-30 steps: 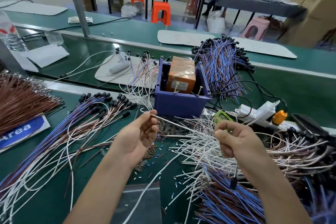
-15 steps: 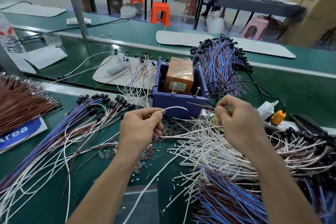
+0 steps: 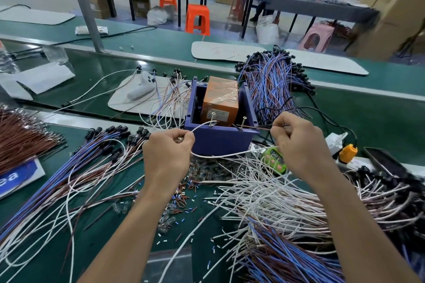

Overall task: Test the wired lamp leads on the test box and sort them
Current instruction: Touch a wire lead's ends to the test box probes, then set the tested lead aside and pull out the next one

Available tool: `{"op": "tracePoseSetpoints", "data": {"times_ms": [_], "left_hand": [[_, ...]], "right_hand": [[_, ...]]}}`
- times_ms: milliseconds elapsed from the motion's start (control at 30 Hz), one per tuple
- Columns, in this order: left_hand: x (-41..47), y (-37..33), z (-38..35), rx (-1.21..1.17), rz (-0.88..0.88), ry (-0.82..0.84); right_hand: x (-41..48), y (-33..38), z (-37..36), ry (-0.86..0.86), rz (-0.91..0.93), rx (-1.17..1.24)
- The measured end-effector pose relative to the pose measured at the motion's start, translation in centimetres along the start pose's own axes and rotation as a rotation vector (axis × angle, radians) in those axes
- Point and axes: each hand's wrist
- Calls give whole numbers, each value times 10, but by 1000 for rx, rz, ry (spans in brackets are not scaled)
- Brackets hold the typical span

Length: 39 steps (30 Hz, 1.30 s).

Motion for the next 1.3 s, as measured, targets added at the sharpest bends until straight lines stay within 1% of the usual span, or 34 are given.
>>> {"op": "tracePoseSetpoints", "data": {"times_ms": [400, 633, 733, 833, 933, 1000, 1067, 1167, 1267, 1300], "left_hand": [[6, 1, -5, 88, -66, -133], [2, 1, -7, 86, -51, -133], [-1, 1, -5, 71, -63, -132], [-6, 3, -1, 19, -28, -130], [-13, 7, 6, -56, 75, -125], [-15, 10, 11, -65, 111, -131], [-15, 13, 15, 7, 128, -148], [-16, 17, 22, 270, 57, -119], [-28, 11, 24, 559, -71, -52], [-35, 8, 23, 573, -136, -54]], "right_hand": [[1, -4, 1, -30, -24, -53], [-4, -2, 1, -48, -43, -52], [-8, 2, 5, -43, -29, 1], [-15, 9, 11, 19, 2, 108], [-23, 15, 15, 174, 18, 159], [-29, 17, 19, 277, 34, 163], [-35, 19, 25, 354, 46, 186], [-44, 21, 38, 372, 27, 174], [-49, 23, 51, 326, 11, 3], [-51, 23, 54, 320, 14, -78]]}}
Point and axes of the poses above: each hand's wrist, its own x-axis towards the middle knuckle, its own z-axis out of the back of the hand, y = z × x, and after that the axes turned 13 degrees about z, right-handed
